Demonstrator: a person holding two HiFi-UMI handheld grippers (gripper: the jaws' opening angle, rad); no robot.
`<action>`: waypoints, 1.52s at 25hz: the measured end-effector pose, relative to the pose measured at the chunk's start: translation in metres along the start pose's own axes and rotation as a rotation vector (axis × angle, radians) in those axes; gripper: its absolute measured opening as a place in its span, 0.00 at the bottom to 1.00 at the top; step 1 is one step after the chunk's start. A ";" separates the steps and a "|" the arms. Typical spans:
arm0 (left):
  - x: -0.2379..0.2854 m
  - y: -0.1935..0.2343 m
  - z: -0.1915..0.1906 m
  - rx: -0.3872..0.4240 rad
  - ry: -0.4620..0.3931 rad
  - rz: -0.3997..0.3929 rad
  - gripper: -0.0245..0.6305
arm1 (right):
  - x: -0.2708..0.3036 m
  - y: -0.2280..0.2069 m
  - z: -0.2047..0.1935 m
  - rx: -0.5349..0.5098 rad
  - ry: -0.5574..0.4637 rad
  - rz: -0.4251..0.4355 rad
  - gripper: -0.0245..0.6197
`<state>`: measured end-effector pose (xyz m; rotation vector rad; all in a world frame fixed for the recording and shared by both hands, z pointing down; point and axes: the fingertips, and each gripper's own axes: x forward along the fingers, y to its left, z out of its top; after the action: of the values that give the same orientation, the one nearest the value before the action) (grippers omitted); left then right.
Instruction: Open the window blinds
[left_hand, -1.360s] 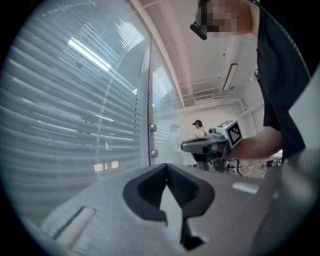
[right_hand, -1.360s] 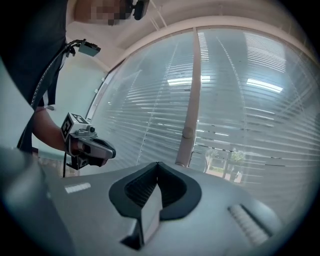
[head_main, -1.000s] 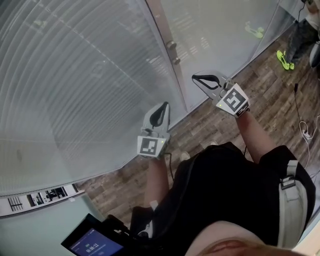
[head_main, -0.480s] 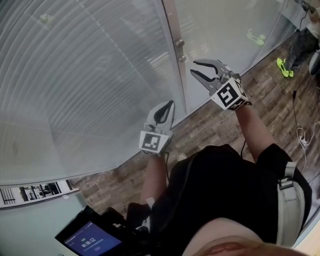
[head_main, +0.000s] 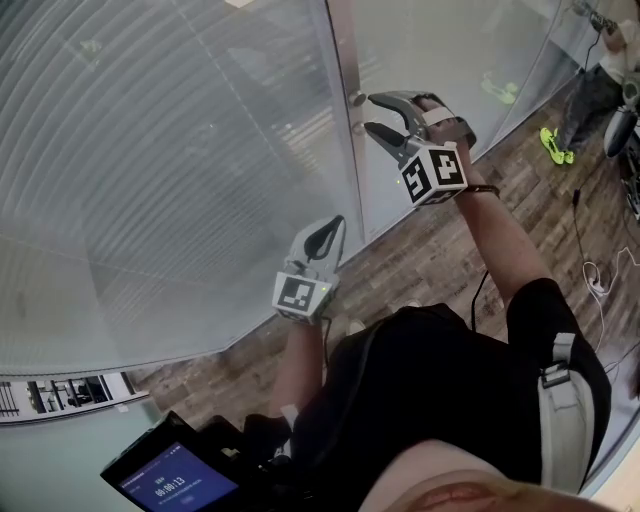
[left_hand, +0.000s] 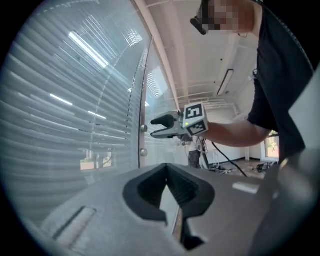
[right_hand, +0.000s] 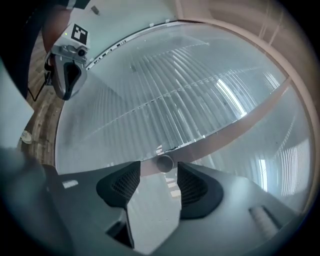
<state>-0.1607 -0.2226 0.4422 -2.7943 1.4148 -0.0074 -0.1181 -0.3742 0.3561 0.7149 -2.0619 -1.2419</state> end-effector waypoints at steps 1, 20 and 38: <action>0.001 -0.001 0.000 0.004 -0.001 -0.006 0.04 | 0.003 -0.003 -0.002 -0.017 0.013 -0.009 0.39; -0.003 0.004 -0.003 -0.005 -0.039 0.009 0.04 | 0.037 -0.009 -0.012 -0.134 0.107 -0.028 0.28; -0.009 0.008 -0.002 -0.001 -0.053 0.029 0.04 | 0.036 -0.011 -0.003 -0.072 0.083 -0.057 0.24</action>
<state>-0.1725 -0.2203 0.4441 -2.7522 1.4440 0.0663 -0.1386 -0.4057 0.3558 0.7830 -1.9322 -1.2893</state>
